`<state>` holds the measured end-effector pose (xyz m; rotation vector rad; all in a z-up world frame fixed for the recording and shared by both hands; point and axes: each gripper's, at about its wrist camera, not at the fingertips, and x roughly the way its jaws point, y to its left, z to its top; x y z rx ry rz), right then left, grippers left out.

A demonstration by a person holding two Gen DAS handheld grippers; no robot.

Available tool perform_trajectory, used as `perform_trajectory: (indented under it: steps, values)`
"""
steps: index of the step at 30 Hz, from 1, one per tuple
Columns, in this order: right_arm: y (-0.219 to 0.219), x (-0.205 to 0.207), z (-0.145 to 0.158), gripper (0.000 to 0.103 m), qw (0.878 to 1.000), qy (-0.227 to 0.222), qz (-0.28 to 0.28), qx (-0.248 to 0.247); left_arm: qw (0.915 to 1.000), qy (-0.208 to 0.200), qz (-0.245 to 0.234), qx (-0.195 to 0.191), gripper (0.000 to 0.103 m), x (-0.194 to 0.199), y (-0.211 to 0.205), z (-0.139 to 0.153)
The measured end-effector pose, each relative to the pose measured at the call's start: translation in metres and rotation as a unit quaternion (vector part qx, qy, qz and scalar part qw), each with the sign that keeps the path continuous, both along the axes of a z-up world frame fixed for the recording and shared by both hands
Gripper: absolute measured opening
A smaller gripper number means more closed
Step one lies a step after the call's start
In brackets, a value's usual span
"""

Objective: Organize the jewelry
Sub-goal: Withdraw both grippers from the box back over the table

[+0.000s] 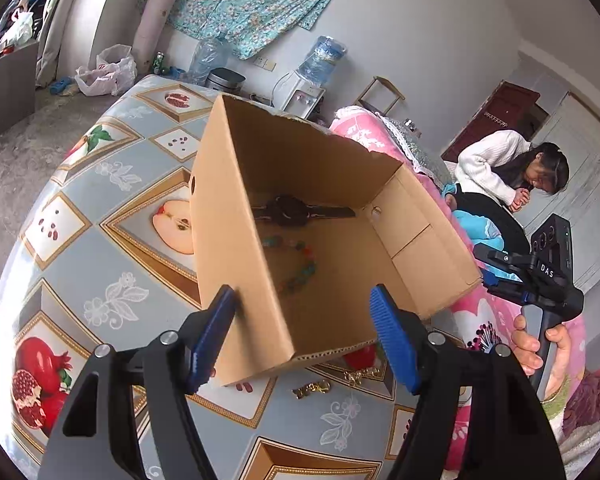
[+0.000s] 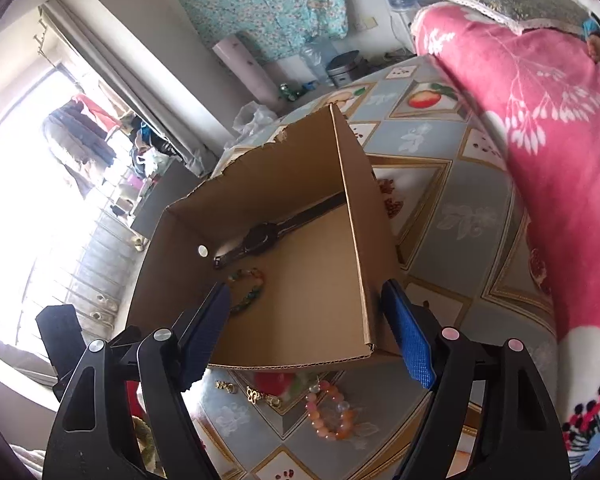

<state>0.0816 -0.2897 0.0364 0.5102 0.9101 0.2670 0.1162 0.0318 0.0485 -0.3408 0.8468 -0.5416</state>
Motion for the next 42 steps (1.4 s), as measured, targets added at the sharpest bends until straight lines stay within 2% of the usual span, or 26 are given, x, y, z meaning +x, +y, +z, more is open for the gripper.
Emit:
perform_trajectory:
  steps: [8, 15, 22, 27, 31, 36, 39, 42]
  values:
    - [-0.002, -0.002, 0.000, 0.075, 1.000, 0.002, -0.014, -0.002, 0.9993, -0.023, 0.006, 0.027, 0.067, 0.009, -0.004, -0.001]
    - [0.000, -0.004, 0.002, 0.075, 1.000, 0.000, -0.023, 0.005, 0.9987, -0.028, 0.020, 0.037, 0.067, 0.018, -0.005, 0.000]
    - [0.005, 0.002, 0.002, 0.075, 1.000, -0.004, -0.019, -0.017, 0.9986, -0.030, 0.028, 0.032, 0.067, 0.028, -0.003, -0.002]
    - [0.006, -0.001, 0.002, 0.075, 1.000, -0.010, -0.015, -0.022, 0.9977, -0.043, 0.031, 0.041, 0.067, 0.023, -0.006, -0.001]
    - [0.005, -0.017, 0.013, 0.075, 0.997, -0.036, -0.028, -0.055, 0.9957, -0.056, 0.044, 0.059, 0.069, 0.009, -0.003, 0.006]
    - [0.002, -0.056, 0.028, 0.075, 0.993, -0.067, -0.027, -0.092, 0.9906, -0.093, 0.052, 0.085, 0.077, -0.031, 0.012, 0.023]
    - [0.005, -0.079, 0.026, 0.075, 0.992, -0.065, -0.016, -0.108, 0.9900, -0.093, 0.025, 0.103, 0.083, -0.062, 0.018, 0.024]
    - [0.017, -0.101, 0.012, 0.075, 0.993, -0.051, 0.012, -0.105, 0.9898, -0.071, -0.002, 0.123, 0.089, -0.085, 0.015, 0.010]
